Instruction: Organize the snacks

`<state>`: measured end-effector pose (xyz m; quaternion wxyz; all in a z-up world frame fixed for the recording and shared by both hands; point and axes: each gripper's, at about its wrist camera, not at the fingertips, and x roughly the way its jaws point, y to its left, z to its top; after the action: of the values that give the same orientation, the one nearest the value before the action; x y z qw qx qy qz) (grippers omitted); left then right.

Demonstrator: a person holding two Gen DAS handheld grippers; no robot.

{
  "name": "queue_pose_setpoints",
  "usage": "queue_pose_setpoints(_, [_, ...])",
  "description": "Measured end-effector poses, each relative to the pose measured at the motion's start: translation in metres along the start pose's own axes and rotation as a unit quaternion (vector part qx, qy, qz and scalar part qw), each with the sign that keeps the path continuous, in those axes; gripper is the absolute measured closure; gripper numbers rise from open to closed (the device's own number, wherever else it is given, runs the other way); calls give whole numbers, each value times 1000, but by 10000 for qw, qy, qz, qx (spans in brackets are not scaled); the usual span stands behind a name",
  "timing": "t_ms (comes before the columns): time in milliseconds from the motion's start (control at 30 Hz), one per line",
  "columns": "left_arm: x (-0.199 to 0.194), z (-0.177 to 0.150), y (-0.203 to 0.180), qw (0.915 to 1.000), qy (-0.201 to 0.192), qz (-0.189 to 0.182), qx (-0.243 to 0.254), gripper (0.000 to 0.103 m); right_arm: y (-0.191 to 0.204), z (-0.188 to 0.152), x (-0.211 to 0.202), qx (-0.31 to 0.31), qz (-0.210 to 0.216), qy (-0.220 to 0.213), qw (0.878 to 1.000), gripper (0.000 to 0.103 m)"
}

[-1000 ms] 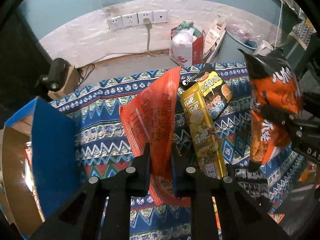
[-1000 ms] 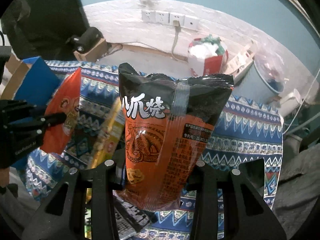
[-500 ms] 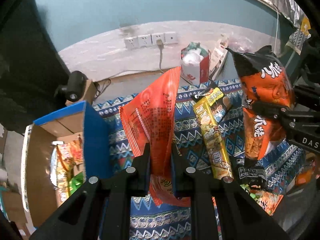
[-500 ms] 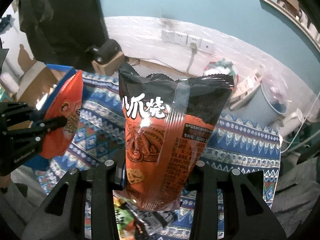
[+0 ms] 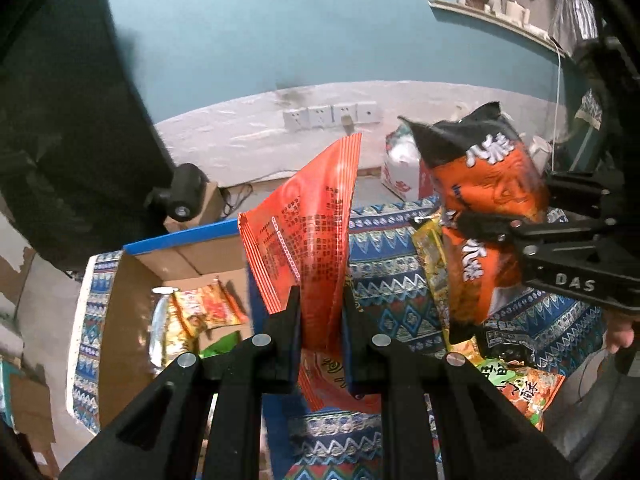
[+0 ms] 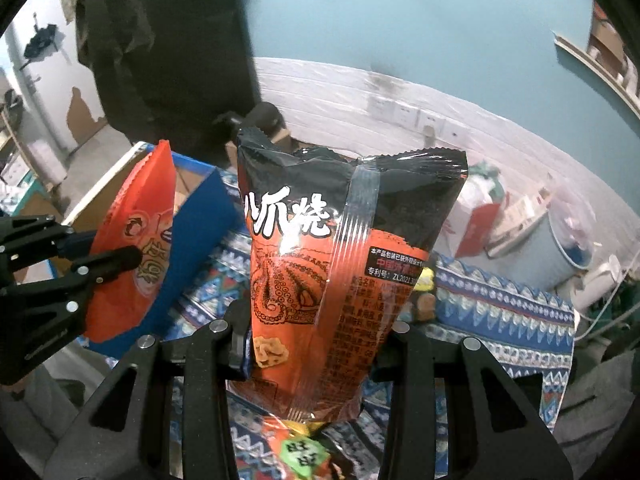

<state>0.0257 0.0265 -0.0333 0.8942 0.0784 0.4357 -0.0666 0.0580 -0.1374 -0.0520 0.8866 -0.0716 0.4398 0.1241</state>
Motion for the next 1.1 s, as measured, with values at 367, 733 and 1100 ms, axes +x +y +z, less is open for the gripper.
queue_pose_setpoints(367, [-23,-12,51,9984,-207,374,-359,87,53,30,18,-291,332,-25,9990,66])
queue_pose_setpoints(733, [-24,-40,111,9936,-88,753,-838,87,104,56,47,-545,614,64,9966,66])
queue_pose_setpoints(1100, [-2,-71,161,9861,289,1079,-1230,87,156,68,69,-861,855,205,9924,66])
